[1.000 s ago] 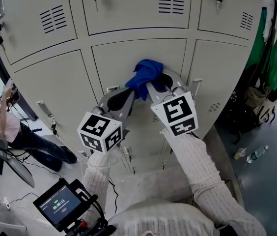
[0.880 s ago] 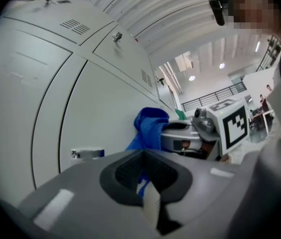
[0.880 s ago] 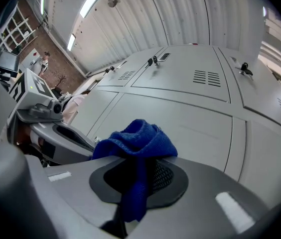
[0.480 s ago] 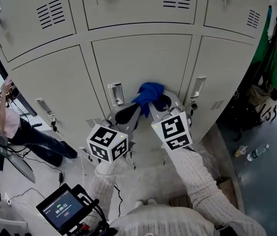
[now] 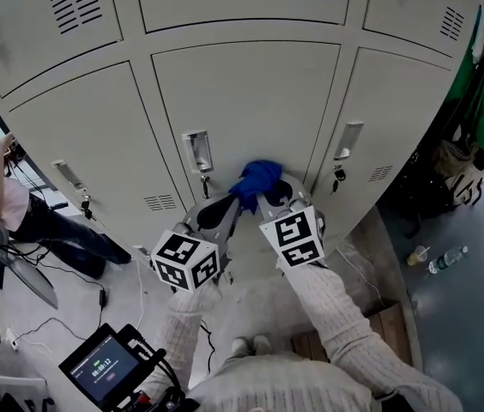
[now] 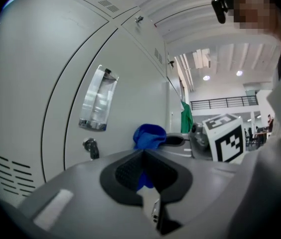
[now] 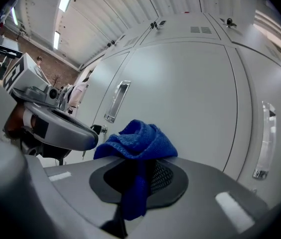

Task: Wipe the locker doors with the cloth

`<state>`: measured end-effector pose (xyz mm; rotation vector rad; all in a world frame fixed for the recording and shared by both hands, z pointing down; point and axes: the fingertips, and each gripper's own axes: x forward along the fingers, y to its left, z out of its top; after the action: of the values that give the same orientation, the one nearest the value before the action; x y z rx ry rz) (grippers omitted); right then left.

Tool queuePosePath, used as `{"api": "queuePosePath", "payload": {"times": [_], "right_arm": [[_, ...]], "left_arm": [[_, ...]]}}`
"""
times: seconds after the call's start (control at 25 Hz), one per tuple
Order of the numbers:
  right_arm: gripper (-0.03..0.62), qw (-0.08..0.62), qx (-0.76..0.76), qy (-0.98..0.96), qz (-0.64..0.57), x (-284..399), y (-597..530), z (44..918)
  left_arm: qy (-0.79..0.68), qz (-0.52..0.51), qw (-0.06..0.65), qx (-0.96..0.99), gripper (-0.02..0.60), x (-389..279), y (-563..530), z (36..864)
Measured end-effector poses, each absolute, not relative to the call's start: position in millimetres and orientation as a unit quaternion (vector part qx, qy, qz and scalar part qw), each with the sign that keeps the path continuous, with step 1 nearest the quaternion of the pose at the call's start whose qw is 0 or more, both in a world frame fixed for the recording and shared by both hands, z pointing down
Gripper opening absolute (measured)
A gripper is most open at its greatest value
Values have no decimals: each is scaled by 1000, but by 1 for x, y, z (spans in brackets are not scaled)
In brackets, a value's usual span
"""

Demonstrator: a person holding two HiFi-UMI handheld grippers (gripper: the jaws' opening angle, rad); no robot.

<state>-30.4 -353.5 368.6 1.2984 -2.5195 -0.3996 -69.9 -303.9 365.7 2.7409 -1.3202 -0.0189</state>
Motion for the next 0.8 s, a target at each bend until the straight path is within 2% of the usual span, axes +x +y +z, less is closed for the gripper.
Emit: {"api": "queuePosePath", "payload": {"times": [0.52, 0.8], "right_arm": [[49, 190, 431, -878, -87, -36, -355, 436], [49, 216, 422, -878, -62, -38, -356, 464]], "left_arm": [[-463, 12, 101, 881, 0, -92, -300, 412], [-468, 13, 105, 877, 0, -98, -300, 413]]}}
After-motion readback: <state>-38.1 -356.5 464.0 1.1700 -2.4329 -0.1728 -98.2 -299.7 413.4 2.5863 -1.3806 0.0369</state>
